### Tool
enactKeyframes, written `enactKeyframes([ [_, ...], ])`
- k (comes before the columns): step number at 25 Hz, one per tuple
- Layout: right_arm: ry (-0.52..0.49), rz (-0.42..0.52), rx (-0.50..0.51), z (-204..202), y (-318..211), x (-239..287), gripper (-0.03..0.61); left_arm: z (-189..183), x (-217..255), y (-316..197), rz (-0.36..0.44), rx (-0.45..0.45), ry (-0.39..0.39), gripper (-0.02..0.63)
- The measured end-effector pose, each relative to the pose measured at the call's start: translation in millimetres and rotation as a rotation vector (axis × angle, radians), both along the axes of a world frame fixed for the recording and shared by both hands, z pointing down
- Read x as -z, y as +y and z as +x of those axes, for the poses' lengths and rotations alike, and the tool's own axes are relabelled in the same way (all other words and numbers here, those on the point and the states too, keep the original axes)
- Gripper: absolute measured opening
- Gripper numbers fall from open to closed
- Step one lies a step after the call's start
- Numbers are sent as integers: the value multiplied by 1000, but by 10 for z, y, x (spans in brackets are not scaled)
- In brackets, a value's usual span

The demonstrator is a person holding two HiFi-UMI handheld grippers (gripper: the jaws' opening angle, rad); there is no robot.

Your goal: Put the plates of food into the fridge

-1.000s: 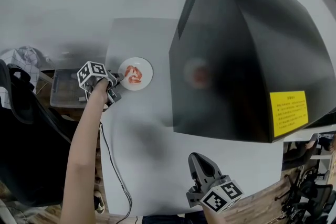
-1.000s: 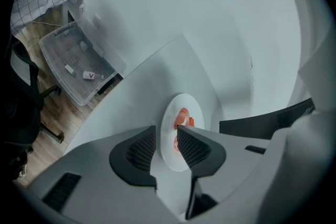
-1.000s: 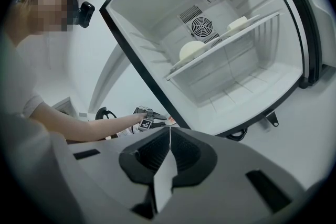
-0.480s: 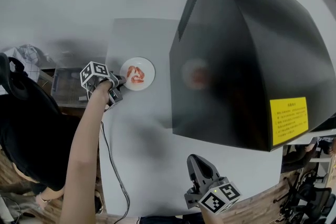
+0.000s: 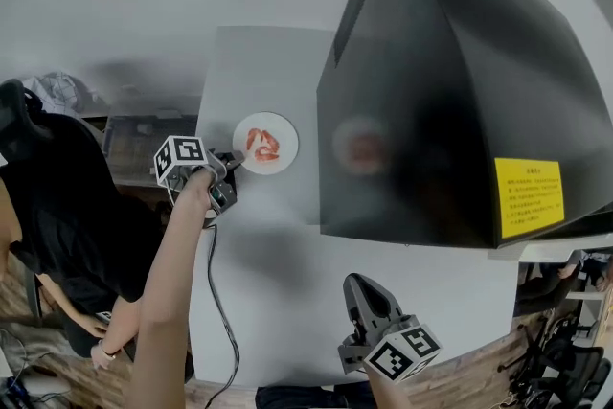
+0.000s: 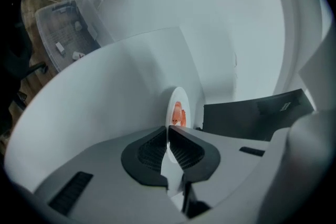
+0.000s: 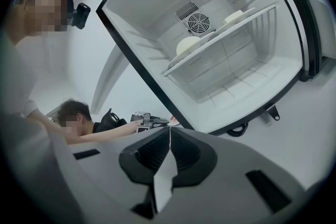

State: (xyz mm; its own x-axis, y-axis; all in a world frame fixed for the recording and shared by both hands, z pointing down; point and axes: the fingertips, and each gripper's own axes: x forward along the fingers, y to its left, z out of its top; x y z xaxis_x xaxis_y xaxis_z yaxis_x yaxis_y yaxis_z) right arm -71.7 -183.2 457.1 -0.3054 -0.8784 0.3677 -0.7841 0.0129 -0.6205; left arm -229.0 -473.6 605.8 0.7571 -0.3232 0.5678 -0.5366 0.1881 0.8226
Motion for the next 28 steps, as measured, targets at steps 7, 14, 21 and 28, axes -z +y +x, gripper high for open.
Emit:
enactKeyframes([
  [7,-5,-28,67,-181,156,-132,17,-127,68,1154,19,-9,59,20],
  [14,-31,-150,161,-376,320,-599,17,-294,117,2275,14,-112,30,17],
  [21,71,-326,260,-377,281,-1127,17,-290,73,2724,23,-322,-48,18],
  [28,175,-438,407,-420,123,-1419,24,-266,21,2758,23,-385,-104,18],
])
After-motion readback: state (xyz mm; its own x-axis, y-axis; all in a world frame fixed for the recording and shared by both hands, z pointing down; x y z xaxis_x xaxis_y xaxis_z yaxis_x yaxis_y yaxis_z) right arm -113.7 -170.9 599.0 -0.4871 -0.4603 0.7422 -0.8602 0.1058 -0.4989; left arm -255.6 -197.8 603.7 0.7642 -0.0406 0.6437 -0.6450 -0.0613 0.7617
